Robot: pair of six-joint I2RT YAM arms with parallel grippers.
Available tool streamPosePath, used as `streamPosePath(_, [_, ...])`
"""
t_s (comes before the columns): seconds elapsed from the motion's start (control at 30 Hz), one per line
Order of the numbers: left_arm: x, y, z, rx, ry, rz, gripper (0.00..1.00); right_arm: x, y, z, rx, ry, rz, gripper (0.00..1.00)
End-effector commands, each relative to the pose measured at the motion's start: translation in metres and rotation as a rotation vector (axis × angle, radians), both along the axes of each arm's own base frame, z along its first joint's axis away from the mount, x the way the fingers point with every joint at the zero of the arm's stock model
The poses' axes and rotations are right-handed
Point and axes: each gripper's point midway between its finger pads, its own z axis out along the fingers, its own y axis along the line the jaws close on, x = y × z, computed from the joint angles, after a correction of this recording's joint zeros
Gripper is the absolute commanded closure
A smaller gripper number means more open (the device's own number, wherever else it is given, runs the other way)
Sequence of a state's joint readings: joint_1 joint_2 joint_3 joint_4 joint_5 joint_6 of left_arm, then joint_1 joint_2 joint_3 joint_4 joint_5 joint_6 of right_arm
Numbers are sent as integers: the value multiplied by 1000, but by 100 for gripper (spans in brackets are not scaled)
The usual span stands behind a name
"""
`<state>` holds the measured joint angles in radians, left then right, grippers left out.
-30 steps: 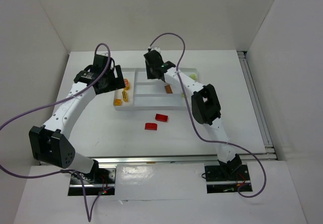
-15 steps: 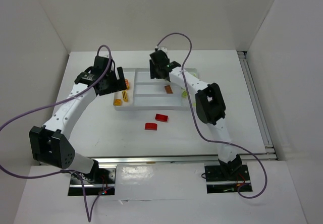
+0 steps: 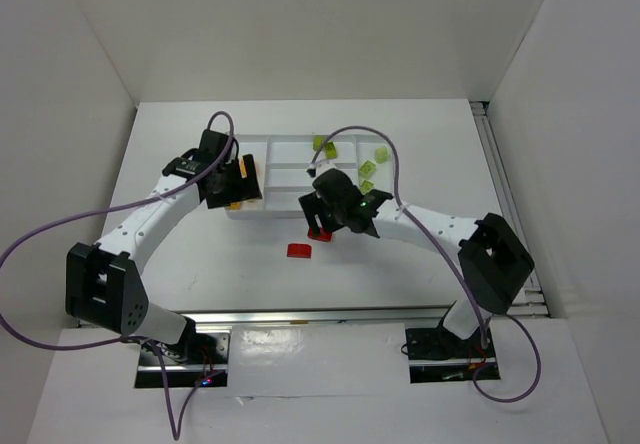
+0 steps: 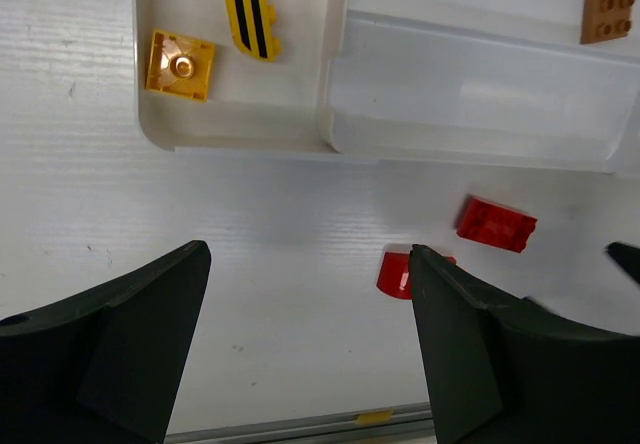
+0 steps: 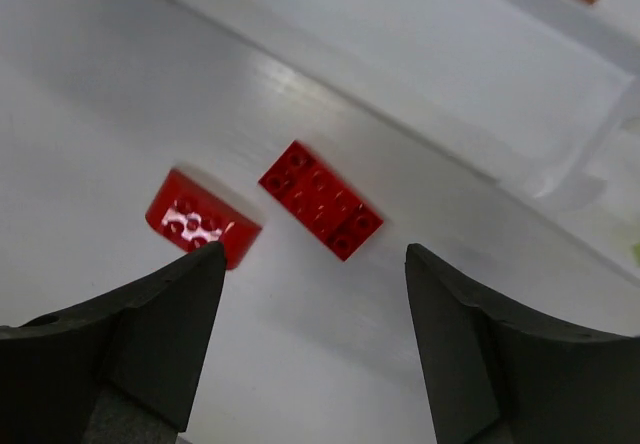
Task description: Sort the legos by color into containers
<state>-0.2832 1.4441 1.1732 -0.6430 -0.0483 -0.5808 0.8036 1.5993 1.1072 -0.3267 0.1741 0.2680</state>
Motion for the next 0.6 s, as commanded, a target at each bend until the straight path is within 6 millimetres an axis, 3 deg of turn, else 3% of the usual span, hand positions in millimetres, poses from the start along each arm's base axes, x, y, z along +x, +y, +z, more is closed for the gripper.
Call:
streamPosePath(0.0, [22,-9,28,-45,-90,1,9,-18,14,-16,-4,21,84,20])
streamPosePath(0.17, [25,-10,28,-40,-92,-6,9,-20,21,-37,-41,34,107,12])
streamPosePath(0.37, [24,-9,35,-45,-109,-6,9,-5,19,-58,-137,23,84,9])
streamPosePath(0.5, [24,-9,35,-45,-109,-6,9,2,11,-68,-199,12,57,9])
streamPosePath(0.57, [24,-9,35,-45,-109,-6,9,4,11,-69,-207,8,51,16])
